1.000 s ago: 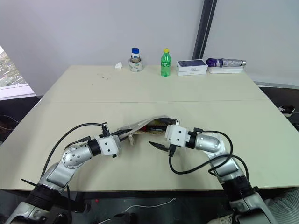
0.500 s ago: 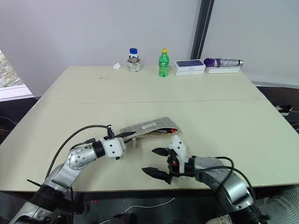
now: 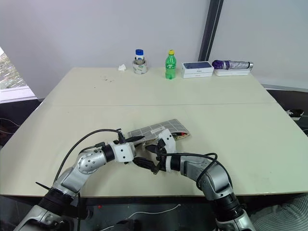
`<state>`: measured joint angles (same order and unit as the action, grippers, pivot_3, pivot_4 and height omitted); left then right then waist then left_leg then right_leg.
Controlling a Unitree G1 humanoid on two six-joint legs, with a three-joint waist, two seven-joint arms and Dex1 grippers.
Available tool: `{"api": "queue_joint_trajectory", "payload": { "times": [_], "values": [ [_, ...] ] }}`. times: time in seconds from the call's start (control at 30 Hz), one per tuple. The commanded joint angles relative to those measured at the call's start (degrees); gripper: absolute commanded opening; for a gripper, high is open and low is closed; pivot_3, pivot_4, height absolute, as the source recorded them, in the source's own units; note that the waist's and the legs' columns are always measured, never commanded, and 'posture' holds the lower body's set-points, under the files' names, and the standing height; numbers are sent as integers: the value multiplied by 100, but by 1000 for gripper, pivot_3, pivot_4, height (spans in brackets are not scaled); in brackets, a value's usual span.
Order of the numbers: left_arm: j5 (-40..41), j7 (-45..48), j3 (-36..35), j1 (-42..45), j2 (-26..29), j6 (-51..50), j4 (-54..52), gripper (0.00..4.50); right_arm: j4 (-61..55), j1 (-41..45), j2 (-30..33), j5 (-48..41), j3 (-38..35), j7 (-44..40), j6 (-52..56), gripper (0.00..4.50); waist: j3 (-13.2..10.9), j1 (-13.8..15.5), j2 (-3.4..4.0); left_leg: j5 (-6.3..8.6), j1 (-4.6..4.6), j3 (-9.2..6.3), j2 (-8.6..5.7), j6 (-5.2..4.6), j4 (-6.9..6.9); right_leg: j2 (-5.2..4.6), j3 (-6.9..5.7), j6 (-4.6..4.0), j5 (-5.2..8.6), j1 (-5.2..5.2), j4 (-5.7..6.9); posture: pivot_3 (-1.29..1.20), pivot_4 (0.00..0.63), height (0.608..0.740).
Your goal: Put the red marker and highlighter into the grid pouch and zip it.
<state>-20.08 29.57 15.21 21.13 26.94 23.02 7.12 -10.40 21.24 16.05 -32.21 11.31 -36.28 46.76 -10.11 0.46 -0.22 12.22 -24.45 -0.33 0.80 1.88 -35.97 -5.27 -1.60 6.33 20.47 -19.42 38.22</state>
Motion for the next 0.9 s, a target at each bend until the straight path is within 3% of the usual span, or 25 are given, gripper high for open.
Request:
{"api": "queue_joint_trajectory", "payload": {
  "times": [0.03,0.2,0.27,0.33,0.53,0.77,0.9],
  "values": [
    [26,-78,-13,179,12,146,43,0,150,326,-319,-64,-211,176,-46,4474,0,-7,0,0,0,0,0,0,1,0,0,0,0,-2,1,0,150,740],
    [42,-111,-11,219,-27,166,58,0,155,338,-543,-14,-191,255,-72,4474,0,6,0,0,-3,1,-1,0,3,0,1,0,0,-4,0,0,150,740],
    [45,-124,-16,172,3,199,51,0,103,273,-578,-78,-255,283,-3,3951,0,3,0,0,-4,1,-1,0,3,0,1,0,0,-5,0,0,150,740],
    [48,-139,-33,144,33,224,61,0,55,211,-539,-102,-288,252,7,3119,0,-1,0,0,-3,1,0,0,3,1,1,0,0,-5,1,0,150,740],
    [44,-187,-88,140,100,281,150,0,165,168,-314,6,-579,323,-56,48,0,5,0,0,-3,1,0,0,2,1,1,0,0,-5,1,0,150,740],
    [161,-190,-259,-47,280,319,48,0,798,116,1300,417,-1003,-566,-645,48,0,21,0,1,-3,3,-4,-1,0,-3,1,0,0,-3,-1,0,150,740],
    [399,-81,-407,-245,519,358,-1,0,1836,422,2043,758,-1329,-909,-1321,48,-1,-17,1,1,-3,5,1,-1,5,1,2,-1,0,-6,-1,0,150,740]
  ]
}}
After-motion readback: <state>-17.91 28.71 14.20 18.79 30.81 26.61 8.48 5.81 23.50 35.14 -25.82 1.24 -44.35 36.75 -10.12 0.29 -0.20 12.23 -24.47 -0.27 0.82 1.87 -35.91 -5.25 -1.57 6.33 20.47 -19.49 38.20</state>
